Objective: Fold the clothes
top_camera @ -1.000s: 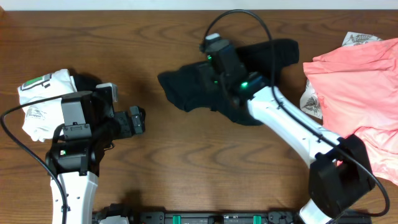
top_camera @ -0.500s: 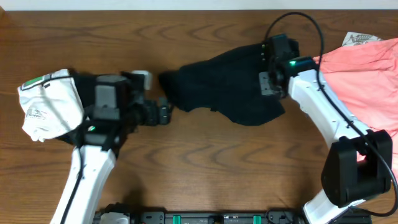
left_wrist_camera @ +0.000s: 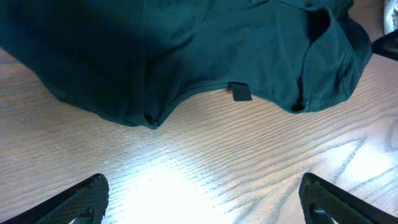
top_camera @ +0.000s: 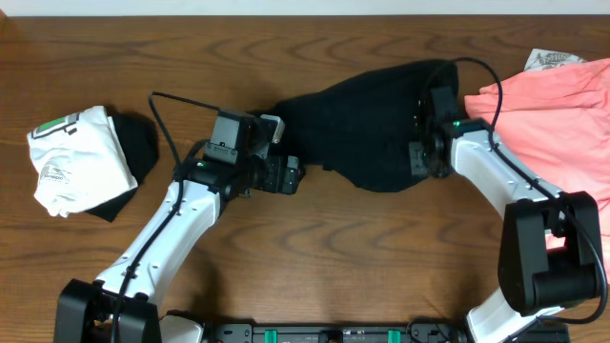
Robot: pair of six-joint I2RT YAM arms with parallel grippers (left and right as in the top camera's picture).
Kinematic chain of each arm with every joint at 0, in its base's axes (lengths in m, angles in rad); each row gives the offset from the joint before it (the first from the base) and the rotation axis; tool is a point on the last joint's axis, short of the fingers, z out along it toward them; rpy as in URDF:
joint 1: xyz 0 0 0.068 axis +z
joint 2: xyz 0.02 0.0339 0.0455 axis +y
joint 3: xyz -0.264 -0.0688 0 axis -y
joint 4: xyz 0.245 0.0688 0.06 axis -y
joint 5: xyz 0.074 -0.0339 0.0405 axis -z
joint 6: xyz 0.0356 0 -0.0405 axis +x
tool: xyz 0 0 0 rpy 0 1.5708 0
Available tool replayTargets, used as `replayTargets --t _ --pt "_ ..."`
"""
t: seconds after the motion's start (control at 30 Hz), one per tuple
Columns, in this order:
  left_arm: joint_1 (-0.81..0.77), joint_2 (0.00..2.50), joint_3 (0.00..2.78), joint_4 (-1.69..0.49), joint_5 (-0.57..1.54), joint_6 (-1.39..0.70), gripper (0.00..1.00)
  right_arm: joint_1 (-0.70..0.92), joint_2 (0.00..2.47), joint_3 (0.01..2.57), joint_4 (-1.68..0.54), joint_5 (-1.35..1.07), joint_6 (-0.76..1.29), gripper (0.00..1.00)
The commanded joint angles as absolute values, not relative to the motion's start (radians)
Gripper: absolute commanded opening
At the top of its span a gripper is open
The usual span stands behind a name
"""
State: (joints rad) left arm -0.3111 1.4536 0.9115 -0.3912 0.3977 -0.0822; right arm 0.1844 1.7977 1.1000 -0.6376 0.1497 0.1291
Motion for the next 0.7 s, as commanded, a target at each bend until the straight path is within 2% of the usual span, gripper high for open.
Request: replayTargets --t 0.0,0.27,0.47,0.67 --pt "-0.316 1.453 0.933 -0.387 0.408 -0.088 0.98 0.184 1.777 1.041 -0.575 0.137 0.133 0.20" --pt "-0.316 1.453 0.933 -0.390 0.408 -0.088 0.98 0.187 1.781 0.919 -0.432 0.025 0.115 0.17" --pt "-0.316 1.453 0.933 -0.391 0.408 -0.088 0.98 0.236 1.781 0.877 -0.540 -0.150 0.118 0.11" --pt "-0.316 1.453 0.933 -0.391 0.408 -0.088 0.98 0.376 1.781 0.876 -0.637 -0.331 0.119 0.11"
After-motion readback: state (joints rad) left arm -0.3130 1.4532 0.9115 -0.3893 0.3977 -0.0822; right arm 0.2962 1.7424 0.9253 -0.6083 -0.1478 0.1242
